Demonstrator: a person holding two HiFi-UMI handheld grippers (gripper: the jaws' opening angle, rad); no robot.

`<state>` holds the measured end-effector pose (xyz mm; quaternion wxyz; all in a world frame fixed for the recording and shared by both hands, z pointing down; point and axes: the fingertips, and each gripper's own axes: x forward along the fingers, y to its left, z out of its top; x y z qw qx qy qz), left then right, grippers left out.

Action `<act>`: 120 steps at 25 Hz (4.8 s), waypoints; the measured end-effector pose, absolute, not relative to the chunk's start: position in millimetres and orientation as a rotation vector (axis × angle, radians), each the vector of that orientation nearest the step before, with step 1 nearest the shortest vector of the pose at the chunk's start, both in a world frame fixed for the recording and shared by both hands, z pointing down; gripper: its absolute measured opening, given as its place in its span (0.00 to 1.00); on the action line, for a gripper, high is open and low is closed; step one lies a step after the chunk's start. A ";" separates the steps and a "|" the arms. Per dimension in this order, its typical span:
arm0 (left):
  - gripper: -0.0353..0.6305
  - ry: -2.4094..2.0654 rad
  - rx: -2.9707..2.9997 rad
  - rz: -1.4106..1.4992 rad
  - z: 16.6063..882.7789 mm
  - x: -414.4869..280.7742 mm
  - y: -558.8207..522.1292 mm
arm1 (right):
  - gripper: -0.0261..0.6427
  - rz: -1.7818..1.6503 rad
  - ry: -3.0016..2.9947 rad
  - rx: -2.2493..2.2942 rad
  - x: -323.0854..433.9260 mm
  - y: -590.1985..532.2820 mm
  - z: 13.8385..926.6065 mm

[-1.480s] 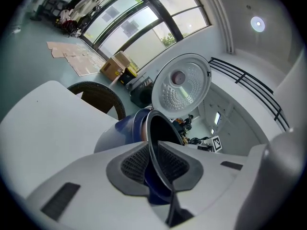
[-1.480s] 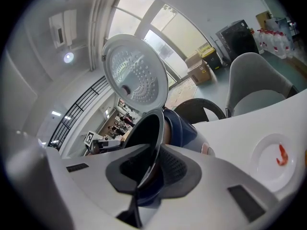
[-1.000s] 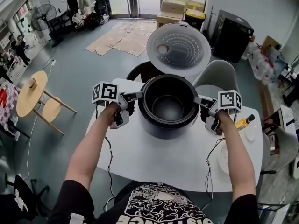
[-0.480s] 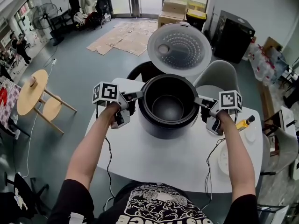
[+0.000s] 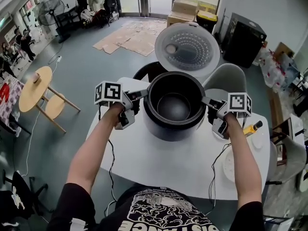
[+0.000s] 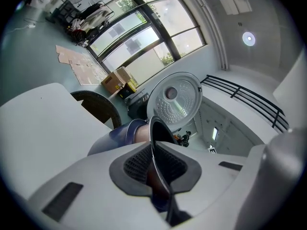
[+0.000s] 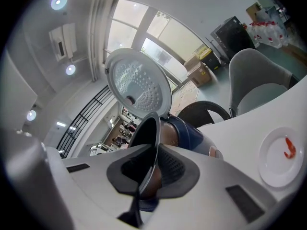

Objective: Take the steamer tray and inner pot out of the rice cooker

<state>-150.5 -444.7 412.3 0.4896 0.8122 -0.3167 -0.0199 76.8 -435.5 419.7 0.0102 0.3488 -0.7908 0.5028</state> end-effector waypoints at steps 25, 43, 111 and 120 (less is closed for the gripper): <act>0.10 -1.012 2.094 -0.370 294.9 -195.8 -376.7 | 0.10 1.145 -2.793 0.880 32.2 -407.1 293.3; 0.10 -1.417 1.896 -0.522 272.3 -276.9 -292.0 | 0.10 1.108 -2.822 0.360 -70.0 -395.1 276.3; 0.10 -1.394 1.867 0.192 471.6 -498.6 -242.8 | 0.17 1.128 -2.388 0.830 -277.3 -276.6 485.9; 0.08 -1.609 1.984 0.196 386.4 -471.2 -234.5 | 0.16 0.815 -2.608 0.747 -312.6 -281.3 395.4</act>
